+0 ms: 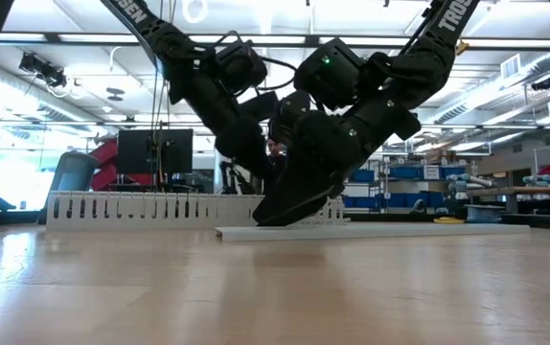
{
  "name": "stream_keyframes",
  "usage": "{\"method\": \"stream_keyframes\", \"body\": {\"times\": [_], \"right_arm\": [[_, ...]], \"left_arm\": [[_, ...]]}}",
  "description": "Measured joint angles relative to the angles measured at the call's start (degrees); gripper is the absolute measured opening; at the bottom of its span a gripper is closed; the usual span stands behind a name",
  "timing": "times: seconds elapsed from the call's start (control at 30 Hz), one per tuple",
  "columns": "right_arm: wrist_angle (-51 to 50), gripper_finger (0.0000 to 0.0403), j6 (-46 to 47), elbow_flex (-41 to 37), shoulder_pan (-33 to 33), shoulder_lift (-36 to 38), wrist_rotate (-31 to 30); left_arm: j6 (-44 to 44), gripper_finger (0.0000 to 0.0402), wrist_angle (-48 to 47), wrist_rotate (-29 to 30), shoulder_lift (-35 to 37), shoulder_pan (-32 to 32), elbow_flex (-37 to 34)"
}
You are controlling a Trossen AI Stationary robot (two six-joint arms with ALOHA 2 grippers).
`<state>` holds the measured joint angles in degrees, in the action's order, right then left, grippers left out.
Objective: Ziptie cables
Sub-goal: Close the white cable duct with the white cable duct cover
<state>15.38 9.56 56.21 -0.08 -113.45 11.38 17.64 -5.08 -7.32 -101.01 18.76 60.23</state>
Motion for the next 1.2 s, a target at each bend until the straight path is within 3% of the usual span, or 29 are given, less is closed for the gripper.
{"method": "stream_keyframes", "body": {"times": [0.2, 0.53, 0.73, 0.97, 1.2], "right_arm": [[0.0, 0.0307, 0.07, 0.01, -0.04, 0.0, -0.07], [-0.02, 0.0307, 0.08, 0.04, -0.04, 0.0, -1.32], [0.0, 0.0307, 0.9, 0.04, -0.04, 0.0, -1.55], [0.27, 0.0307, 1.66, 0.04, -0.04, 0.0, -1.57], [0.33, 0.0307, 2.75, 0.04, -0.04, 0.0, -1.57]], "left_arm": [[0.14, 0.0108, 1.2, 7.76, -0.86, 0.3, -0.95], [-1.14, 0.0093, 2.04, 7.62, -3.86, 1.49, -1.33], [8.87, 0.0014, 1.22, 7.49, -4.02, 1.49, -1.31], [27.38, 0.0014, -4.16, 7.65, -3.55, 1.51, -0.96], [27.15, 0.0013, -15.02, 4.56, 0.56, 1.53, -1.3]]}}
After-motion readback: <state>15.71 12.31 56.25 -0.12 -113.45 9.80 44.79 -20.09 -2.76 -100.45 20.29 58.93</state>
